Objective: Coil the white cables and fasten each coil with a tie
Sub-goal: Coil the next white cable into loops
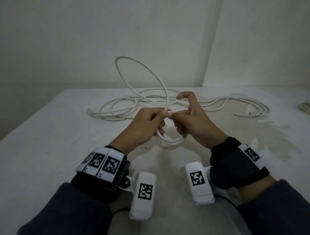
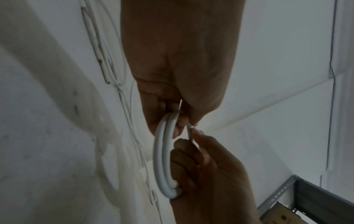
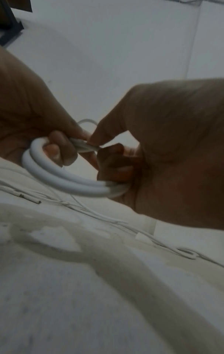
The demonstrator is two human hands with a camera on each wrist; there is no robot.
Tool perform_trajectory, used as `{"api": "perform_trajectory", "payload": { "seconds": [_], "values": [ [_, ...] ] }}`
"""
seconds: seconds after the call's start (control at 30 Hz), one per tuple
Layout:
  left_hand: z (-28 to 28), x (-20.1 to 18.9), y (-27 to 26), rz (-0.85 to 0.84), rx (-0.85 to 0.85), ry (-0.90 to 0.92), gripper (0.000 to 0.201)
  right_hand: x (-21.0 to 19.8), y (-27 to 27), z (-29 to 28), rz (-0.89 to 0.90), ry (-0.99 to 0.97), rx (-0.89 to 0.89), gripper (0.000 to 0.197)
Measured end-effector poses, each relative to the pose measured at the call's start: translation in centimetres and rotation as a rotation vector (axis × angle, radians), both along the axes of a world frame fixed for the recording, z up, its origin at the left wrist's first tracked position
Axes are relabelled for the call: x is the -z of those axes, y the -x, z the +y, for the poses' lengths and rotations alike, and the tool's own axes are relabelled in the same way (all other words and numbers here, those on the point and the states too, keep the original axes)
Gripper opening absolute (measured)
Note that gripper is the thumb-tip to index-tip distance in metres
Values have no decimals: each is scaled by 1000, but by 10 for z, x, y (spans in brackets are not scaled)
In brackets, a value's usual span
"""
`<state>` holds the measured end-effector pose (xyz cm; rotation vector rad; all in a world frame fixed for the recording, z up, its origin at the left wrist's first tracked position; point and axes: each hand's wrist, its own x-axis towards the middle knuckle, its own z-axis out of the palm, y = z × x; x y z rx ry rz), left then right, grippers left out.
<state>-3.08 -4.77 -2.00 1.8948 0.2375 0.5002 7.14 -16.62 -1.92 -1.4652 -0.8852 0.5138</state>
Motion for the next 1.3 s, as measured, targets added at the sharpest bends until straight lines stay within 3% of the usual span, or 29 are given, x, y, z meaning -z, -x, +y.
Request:
{"api": "perform_trajectory", "payload": {
  "seconds": [0.17,0.33,0.47,0.53,0.6,0.73,0.87,0.97,1.07,1.17,1.23,1.3],
  "values": [
    [9,0,1,-9,-23,-156,27,-1,4,0,-224,44,-85,32],
    [4,-4,1,44,-43,-402,39,2,-9,-3,-689,207,159,62],
    [7,-3,-1,-83,-100,-439,31,-1,-11,-7,-918,84,440,37],
    [4,-3,-1,-174,-143,-441,29,-2,-10,-6,-978,18,456,27],
    [-1,-1,-1,-259,-159,-444,32,-4,-10,-5,-984,88,373,23],
    [-6,4,-2,-378,-184,-512,31,-6,-9,-5,-682,278,50,16],
    [-4,2,-3,-473,-206,-533,25,-10,-3,-9,-246,97,-161,22],
    [-2,3,-5,-436,-196,-444,25,-10,5,-9,145,-16,-279,23],
    [2,5,-9,-448,-211,-317,22,-9,9,-3,378,-147,-325,20],
    [4,6,-11,-440,-183,-198,23,-11,12,3,554,-179,-321,30],
    [-1,5,-11,-361,-178,-97,20,-13,13,6,627,-177,-232,40],
    [-7,3,-11,-184,-174,112,33,-14,12,8,649,-233,-107,43]
  ]
}}
